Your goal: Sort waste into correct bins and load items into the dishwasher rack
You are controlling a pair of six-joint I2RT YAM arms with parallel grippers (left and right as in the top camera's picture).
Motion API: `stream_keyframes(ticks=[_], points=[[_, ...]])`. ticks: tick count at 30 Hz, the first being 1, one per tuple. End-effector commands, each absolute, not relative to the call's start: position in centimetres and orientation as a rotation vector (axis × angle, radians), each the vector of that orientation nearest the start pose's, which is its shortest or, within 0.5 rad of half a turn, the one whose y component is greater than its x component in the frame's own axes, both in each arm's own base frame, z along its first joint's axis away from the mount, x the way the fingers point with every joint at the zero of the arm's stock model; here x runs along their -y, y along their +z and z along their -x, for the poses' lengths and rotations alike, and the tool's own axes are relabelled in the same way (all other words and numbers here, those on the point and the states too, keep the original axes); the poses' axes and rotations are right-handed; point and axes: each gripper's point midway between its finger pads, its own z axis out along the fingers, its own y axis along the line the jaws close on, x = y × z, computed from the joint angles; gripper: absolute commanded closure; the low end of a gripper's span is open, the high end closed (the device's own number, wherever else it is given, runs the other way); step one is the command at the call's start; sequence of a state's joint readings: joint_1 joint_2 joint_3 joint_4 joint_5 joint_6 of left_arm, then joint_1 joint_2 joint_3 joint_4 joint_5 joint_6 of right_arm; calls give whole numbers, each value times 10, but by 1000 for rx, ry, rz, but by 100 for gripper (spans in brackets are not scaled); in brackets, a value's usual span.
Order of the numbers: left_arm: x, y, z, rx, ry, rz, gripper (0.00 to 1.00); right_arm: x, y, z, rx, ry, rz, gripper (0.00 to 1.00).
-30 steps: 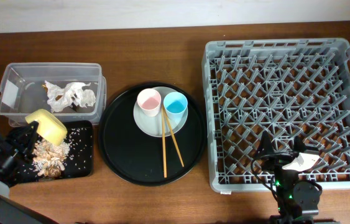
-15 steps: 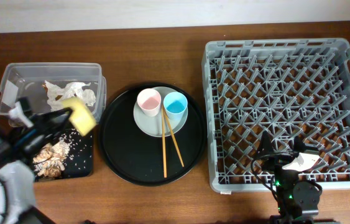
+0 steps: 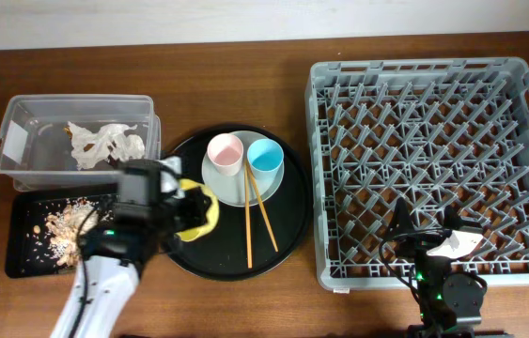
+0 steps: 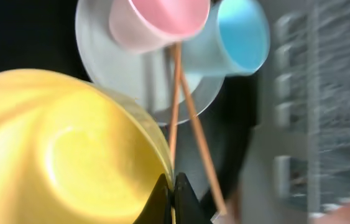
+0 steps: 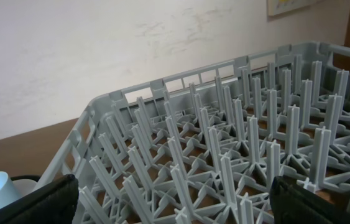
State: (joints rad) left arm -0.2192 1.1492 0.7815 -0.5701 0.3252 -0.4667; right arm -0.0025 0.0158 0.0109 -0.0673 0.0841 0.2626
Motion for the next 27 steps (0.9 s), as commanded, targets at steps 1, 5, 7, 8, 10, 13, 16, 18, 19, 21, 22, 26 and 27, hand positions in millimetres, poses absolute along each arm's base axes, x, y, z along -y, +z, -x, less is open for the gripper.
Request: stream_keyframes(ticks=[1, 5, 7, 8, 10, 13, 16, 18, 19, 21, 22, 26, 27], points=[[110, 108, -284, -2603, -309, 101, 100, 16, 156, -246, -1623, 131, -292, 2], [109, 87, -282, -2649, -143, 52, 100, 16, 158, -246, -1615, 135, -289, 2], [108, 79, -282, -2669, -112, 49, 100, 17, 161, -246, -1608, 132, -291, 2], [107, 75, -283, -2677, -100, 51, 100, 16, 165, -245, -1605, 132, -291, 1], [106, 70, -284, -2689, -80, 52, 100, 16, 176, -243, -1590, 135, -289, 2], [104, 64, -286, -2699, -54, 55, 79, 14, 215, -234, -1550, 149, -275, 2], [105, 66, -289, -2683, -64, 56, 46, 8, 250, -226, -1543, 177, -247, 2], [109, 73, -297, -2651, -84, 59, 36, -3, 272, -223, -1577, 226, -201, 2], [111, 80, -302, -2632, -96, 62, 35, -11, 282, -223, -1616, 261, -169, 2], [113, 96, -312, -2593, -115, 77, 35, -23, 293, -227, -1708, 318, -129, 2], [110, 109, -319, -2565, -125, 99, 35, -32, 297, -229, -1771, 365, -102, 2], [78, 165, -346, -2471, -125, 247, 29, -70, 301, -233, -2129, 610, -39, 2], [68, 177, -351, -2453, -125, 288, 27, -76, 300, -237, -2211, 660, -46, 1]])
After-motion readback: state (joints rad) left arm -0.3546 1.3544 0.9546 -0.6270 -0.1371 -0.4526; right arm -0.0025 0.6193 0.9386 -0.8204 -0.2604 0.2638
